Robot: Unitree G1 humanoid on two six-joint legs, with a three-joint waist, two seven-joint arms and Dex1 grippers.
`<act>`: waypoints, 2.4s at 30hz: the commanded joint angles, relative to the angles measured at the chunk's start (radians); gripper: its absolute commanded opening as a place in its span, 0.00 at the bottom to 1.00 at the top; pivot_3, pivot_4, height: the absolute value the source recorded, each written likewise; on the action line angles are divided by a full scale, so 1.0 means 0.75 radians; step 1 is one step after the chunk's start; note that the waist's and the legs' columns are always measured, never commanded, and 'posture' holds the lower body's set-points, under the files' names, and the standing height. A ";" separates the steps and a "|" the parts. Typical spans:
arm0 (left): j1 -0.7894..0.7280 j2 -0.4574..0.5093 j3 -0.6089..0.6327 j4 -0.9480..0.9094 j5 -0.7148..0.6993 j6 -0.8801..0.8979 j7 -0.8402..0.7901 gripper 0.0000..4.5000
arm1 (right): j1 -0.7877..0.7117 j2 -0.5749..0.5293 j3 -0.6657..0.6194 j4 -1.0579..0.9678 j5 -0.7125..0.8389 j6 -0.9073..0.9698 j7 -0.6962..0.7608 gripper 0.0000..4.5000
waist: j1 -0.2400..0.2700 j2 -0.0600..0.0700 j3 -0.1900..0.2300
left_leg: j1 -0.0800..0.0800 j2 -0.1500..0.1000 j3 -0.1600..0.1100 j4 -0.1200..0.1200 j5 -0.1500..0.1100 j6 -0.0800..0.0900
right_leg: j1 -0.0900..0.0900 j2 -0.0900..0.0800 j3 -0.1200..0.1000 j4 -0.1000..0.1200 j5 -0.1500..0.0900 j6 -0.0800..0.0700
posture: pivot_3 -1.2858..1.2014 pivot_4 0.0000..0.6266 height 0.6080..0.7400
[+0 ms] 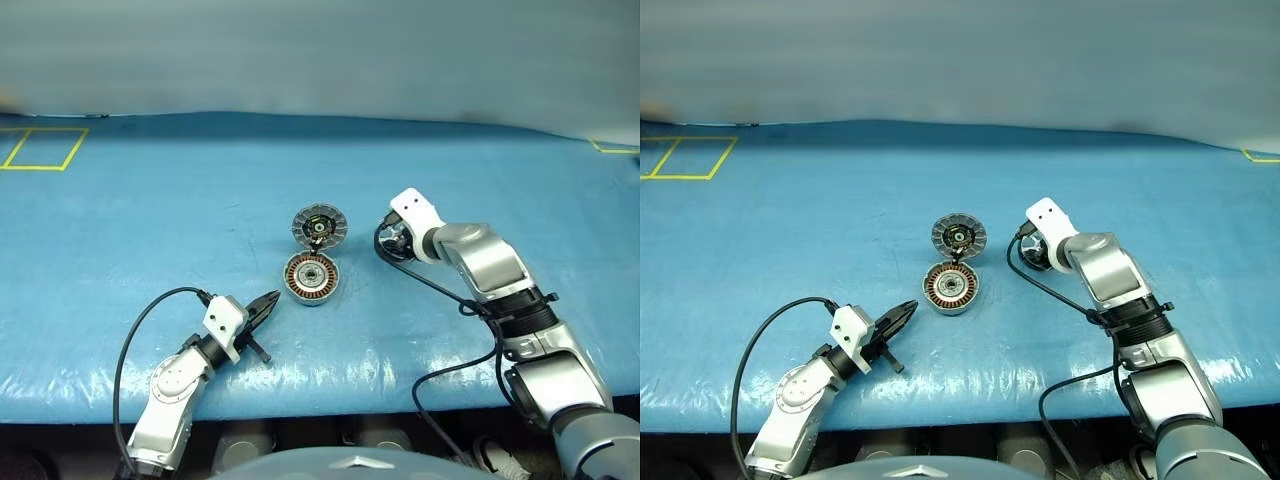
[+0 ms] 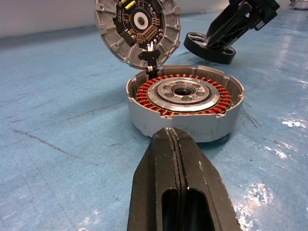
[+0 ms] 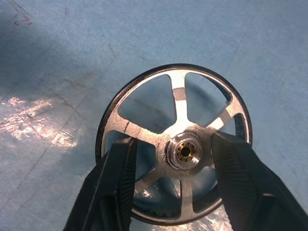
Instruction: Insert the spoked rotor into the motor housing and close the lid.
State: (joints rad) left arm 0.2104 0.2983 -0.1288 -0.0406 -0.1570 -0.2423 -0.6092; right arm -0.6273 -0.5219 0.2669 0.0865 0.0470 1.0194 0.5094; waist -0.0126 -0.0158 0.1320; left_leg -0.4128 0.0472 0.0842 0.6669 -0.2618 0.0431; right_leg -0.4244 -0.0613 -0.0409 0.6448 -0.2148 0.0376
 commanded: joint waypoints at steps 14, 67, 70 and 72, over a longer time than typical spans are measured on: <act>-0.002 0.000 -0.010 -0.044 0.000 -0.007 0.002 0.00 | 0.256 -0.037 -0.093 -0.597 0.082 0.255 -0.016 0.29 | 0.003 0.001 -0.001 | 0.000 0.000 -0.001 0.000 0.000 0.000 | 0.000 0.000 -0.001 0.000 -0.001 -0.002 | 0.52 0.24 1.00; -0.006 -0.002 -0.002 -0.048 -0.007 -0.010 0.007 0.00 | 0.085 0.076 0.154 -0.815 0.325 0.202 0.016 0.72 | 0.001 0.002 0.000 | -0.002 0.000 -0.002 0.003 0.000 0.001 | -0.001 -0.001 -0.001 0.000 -0.002 -0.004 | 0.52 0.24 1.00; -0.007 -0.002 0.000 -0.048 -0.006 -0.009 0.008 0.00 | 0.154 0.090 0.064 -0.855 0.346 0.145 -0.003 0.72 | 0.003 0.001 0.000 | -0.002 0.000 -0.002 0.003 0.000 0.001 | 0.000 -0.001 -0.001 0.000 -0.002 -0.004 | 0.52 0.24 1.00; -0.006 0.001 0.000 -0.050 -0.007 -0.007 0.005 0.00 | 0.254 0.089 -0.008 -0.893 0.351 0.066 -0.010 0.63 | 0.006 0.001 -0.001 | -0.002 0.000 -0.003 0.003 0.000 0.001 | 0.000 -0.001 -0.002 0.000 -0.002 -0.004 | 0.52 0.24 1.00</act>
State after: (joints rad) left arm 0.2070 0.2992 -0.1283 -0.0419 -0.1578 -0.2423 -0.6072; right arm -0.4619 -0.4549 0.3081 -0.5376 0.3004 1.1147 0.5091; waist -0.0081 -0.0150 0.1316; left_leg -0.4146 0.0466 0.0816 0.6690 -0.2620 0.0442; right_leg -0.4239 -0.0623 -0.0422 0.6443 -0.2161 0.0350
